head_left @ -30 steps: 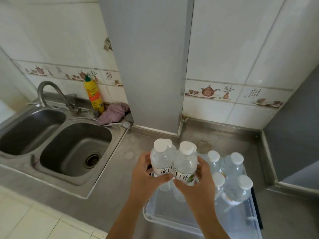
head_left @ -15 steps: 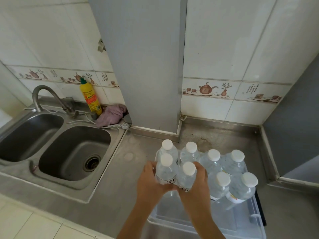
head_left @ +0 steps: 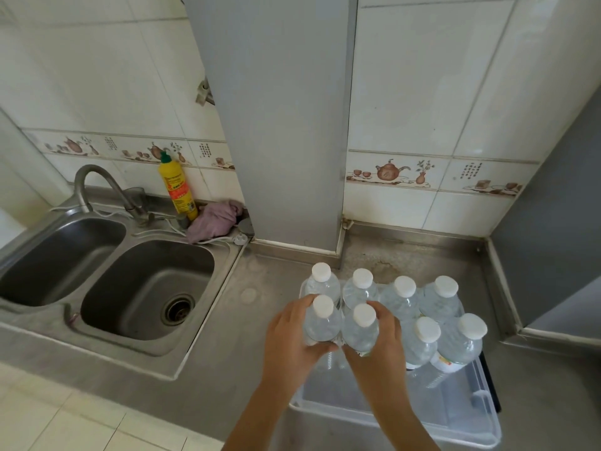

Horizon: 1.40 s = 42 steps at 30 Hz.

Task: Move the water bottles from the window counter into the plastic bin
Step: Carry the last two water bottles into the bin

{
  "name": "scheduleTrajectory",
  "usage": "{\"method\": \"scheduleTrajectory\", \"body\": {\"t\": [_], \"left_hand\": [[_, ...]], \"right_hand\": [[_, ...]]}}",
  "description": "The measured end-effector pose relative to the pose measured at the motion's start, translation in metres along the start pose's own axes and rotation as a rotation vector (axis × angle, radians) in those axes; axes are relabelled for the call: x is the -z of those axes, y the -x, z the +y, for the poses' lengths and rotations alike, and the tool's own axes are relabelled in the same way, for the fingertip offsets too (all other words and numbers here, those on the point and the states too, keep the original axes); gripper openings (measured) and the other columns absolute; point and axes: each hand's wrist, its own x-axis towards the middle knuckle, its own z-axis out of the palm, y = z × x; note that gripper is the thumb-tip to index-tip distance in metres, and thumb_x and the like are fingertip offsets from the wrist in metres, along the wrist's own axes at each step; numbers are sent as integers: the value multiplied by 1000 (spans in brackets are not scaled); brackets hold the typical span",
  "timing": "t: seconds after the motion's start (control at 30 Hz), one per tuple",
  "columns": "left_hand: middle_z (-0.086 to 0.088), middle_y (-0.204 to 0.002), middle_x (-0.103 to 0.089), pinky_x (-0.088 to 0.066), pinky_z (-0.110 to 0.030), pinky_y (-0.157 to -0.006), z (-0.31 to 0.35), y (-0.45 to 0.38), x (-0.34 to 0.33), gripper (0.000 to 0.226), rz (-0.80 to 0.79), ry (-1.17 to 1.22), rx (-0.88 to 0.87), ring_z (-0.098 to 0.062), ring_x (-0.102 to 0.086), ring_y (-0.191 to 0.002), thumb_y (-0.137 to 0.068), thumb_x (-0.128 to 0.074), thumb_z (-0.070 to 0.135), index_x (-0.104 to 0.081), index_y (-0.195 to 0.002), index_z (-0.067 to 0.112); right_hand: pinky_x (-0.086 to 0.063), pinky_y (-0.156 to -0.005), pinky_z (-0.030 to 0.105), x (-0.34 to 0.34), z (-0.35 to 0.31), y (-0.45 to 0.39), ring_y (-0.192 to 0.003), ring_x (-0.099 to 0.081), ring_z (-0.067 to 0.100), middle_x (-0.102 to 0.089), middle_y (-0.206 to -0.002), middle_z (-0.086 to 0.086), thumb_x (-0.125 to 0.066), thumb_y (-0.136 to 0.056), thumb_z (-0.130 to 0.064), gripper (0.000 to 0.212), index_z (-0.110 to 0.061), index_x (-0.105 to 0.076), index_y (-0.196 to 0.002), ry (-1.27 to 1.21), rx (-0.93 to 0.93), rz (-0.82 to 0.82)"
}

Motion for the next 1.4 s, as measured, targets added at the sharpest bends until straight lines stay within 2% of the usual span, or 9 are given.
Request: {"method": "scheduleTrajectory", "body": {"t": [0.1,0.27,0.47,0.63,0.83,0.9,1.03,1.2,1.4], "left_hand": [[10,-111,-69,-53,-47,-89,3,-1,6,76,25,-69,-53,-16,-66,-97,-55,-92,44,-61,-121,23],[13,-107,-70,-53,-41,-85,4,-1,17,69,2,-88,-148,-10,-66,-87,-62,-88,45,-55,-122,34],[15,-122,-65,-44,-36,-97,9,-1,27,50,-31,-290,-327,-12,-65,-106,-80,-77,36,-59,-127,35],[12,-156,-34,-30,-37,-110,26,2,46,63,-279,-477,-315,-18,-45,-134,-95,-54,48,-28,-151,39],[-1,-167,-1,-8,-58,-120,18,26,64,93,-566,-574,-257,-25,-11,-153,-83,-60,63,-1,-154,47],[-7,-167,8,-15,-57,-119,5,39,58,92,-653,-654,-268,-33,-9,-152,-81,-65,59,-10,-154,48],[-10,-167,6,-19,-56,-113,-12,40,49,45,-725,-776,-360,-41,-22,-146,-91,-55,54,-67,-122,24],[-6,-166,10,-9,-66,-116,-18,32,52,36,-795,-697,-302,-44,-7,-150,-92,-59,49,-73,-112,22],[-3,-167,1,-6,-62,-116,-18,21,54,36,-722,-816,-310,-40,-12,-150,-93,-55,51,-71,-115,28]], "right_hand": [[-39,-72,1,5,-6,4,-95,-37,-13,-50,-124,4,-83,-67,-6,73,-11,-47,-130,52,34,6],[-48,-67,19,18,-18,8,-99,-59,15,-50,-129,1,-85,-62,-5,78,-19,-46,-129,217,184,-34],[-54,-54,32,35,-26,5,-73,-68,25,-62,-119,6,-86,-60,-6,68,-14,-58,-121,436,240,-150],[-50,-84,25,49,-45,9,-105,-63,18,-52,-136,1,-69,-83,-21,53,-19,-51,-133,517,230,-170],[-48,-85,25,84,-69,25,-110,-57,14,-49,-138,-6,-58,-89,-28,44,-24,-49,-132,600,204,-195],[-44,-93,26,92,-68,31,-121,-50,13,-43,-144,-6,-56,-91,-28,48,-24,-43,-137,686,183,-253],[-37,-105,31,101,-61,33,-142,-24,16,-18,-158,-4,-54,-93,-27,58,-24,-31,-145,882,212,-388],[-37,-107,35,97,-57,27,-146,-15,17,-12,-160,-3,-55,-92,-27,62,-22,-27,-147,968,252,-423],[-34,-109,35,93,-50,23,-147,-10,18,-7,-161,-2,-56,-92,-26,66,-22,-23,-149,959,286,-451]]}}
